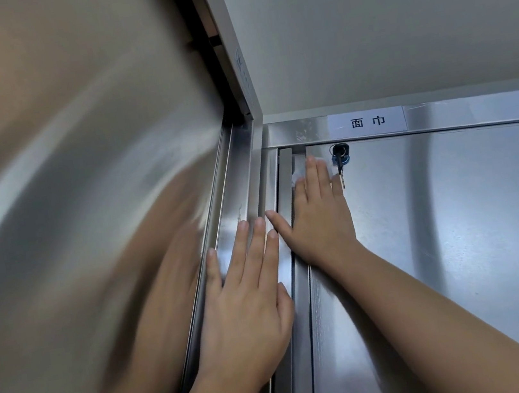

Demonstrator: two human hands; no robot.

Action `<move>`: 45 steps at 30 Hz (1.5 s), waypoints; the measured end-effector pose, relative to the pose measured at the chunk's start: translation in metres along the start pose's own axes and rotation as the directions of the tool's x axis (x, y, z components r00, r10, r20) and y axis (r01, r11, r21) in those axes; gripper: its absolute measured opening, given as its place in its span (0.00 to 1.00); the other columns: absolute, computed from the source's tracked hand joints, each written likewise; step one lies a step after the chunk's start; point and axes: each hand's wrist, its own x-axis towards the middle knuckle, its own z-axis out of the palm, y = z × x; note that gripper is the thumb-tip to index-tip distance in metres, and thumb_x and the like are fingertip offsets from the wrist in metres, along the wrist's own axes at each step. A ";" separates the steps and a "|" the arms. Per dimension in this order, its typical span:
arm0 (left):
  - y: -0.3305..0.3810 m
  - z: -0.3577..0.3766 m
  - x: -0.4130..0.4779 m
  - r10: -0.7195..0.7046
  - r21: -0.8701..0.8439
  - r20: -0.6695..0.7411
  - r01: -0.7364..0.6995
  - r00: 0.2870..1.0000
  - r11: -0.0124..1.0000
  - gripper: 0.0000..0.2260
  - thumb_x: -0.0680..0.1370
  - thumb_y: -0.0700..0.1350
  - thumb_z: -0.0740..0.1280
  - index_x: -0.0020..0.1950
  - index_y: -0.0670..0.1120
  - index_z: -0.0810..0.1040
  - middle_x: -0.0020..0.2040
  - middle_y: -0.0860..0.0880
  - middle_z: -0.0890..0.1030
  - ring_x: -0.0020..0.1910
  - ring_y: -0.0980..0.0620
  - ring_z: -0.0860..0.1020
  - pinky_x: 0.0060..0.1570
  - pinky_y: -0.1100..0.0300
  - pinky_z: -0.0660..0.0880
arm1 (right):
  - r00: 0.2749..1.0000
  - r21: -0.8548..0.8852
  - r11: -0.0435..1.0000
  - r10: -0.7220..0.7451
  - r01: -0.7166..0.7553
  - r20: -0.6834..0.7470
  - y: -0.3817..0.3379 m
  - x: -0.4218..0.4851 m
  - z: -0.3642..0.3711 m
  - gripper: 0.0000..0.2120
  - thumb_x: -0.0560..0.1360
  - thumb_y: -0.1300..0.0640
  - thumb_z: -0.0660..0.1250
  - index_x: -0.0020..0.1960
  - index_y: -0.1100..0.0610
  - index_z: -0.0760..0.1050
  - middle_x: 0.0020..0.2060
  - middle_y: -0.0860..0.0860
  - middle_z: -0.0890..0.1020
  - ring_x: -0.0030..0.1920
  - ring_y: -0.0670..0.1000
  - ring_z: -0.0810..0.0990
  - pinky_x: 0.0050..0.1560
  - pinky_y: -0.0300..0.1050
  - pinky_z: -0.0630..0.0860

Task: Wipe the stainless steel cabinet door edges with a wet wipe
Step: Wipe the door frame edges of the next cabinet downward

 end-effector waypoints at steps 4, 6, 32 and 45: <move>0.000 0.001 -0.001 -0.007 -0.006 -0.010 0.007 1.000 1.000 0.25 0.73 0.46 0.53 0.67 0.40 0.72 0.70 0.43 0.68 0.70 0.46 0.62 0.61 0.36 0.63 | 0.999 0.008 0.999 0.035 -0.035 0.006 0.003 0.020 -0.008 0.36 0.78 0.37 0.47 0.77 0.60 0.48 0.75 0.61 0.39 0.75 0.57 0.37 0.73 0.52 0.39; 0.000 0.001 0.000 -0.009 -0.008 -0.007 0.009 1.000 1.000 0.25 0.73 0.46 0.53 0.67 0.40 0.72 0.70 0.43 0.68 0.70 0.45 0.62 0.60 0.35 0.64 | 0.998 0.058 0.997 0.053 -0.054 0.021 0.003 0.024 -0.010 0.36 0.78 0.37 0.47 0.77 0.59 0.47 0.75 0.60 0.38 0.74 0.56 0.36 0.72 0.50 0.38; 0.001 -0.004 -0.001 -0.024 -0.029 0.000 0.024 1.000 0.999 0.25 0.71 0.46 0.54 0.66 0.40 0.74 0.69 0.44 0.70 0.68 0.43 0.67 0.59 0.36 0.67 | 0.996 0.023 0.998 -0.063 0.062 0.058 -0.003 -0.024 -0.003 0.43 0.73 0.34 0.36 0.76 0.65 0.44 0.74 0.62 0.36 0.73 0.59 0.33 0.71 0.51 0.33; 0.001 -0.002 -0.002 -0.009 -0.050 0.006 0.009 1.000 0.999 0.25 0.74 0.45 0.52 0.69 0.38 0.68 0.71 0.41 0.67 0.70 0.41 0.63 0.64 0.37 0.59 | 0.999 0.097 0.995 -0.018 0.014 0.043 -0.013 -0.051 -0.001 0.38 0.78 0.38 0.43 0.76 0.64 0.43 0.73 0.63 0.35 0.73 0.59 0.32 0.72 0.52 0.33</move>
